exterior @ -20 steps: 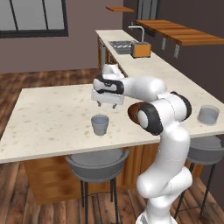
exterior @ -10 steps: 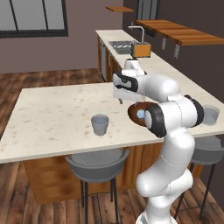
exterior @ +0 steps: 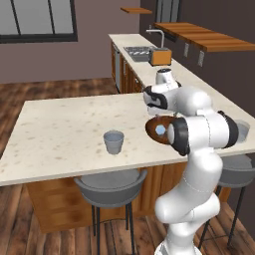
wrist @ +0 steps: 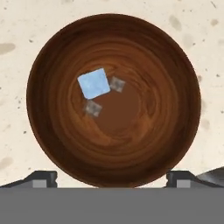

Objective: There are four ice cubes in the ice bowl. Place two ice cubes in each glass of water.

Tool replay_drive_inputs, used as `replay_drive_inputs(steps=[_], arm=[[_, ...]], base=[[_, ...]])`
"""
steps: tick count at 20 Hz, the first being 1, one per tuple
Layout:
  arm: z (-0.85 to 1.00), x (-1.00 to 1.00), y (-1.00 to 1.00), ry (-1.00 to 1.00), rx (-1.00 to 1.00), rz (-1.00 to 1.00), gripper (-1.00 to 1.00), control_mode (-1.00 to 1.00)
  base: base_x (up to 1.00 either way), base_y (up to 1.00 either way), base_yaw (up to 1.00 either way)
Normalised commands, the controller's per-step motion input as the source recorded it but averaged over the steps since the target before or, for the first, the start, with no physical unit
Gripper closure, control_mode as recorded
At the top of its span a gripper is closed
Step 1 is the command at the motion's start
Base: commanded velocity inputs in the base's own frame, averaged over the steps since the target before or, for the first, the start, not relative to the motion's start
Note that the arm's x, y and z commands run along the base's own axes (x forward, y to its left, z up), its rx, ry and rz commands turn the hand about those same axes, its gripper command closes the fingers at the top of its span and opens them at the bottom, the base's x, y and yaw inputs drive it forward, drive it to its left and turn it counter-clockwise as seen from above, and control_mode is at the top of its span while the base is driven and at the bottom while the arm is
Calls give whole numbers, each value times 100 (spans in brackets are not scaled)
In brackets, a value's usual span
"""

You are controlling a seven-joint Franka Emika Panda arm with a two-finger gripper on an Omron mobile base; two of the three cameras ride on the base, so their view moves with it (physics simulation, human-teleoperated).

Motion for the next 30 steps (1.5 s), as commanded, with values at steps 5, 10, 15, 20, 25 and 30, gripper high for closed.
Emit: replay_drive_inputs(steps=[5, 10, 15, 20, 25, 30], arm=[[-25, 19, -10, -6, 14, 3, -100, -100], [-25, 57, 14, -5, 11, 0, -100, -100], [-23, 42, -2, 0, -2, 0, -100, -100], [-49, 26, -6, 0, -1, 5, -100, -100], [-43, 38, -9, 0, 0, 7, -100, -100], [-29, 23, -15, 0, 0, 9, -100, -100]], base=[[0, 0, 0], [0, 0, 0], [0, 0, 0], [0, 0, 0], [0, 0, 0], [0, 0, 0]])
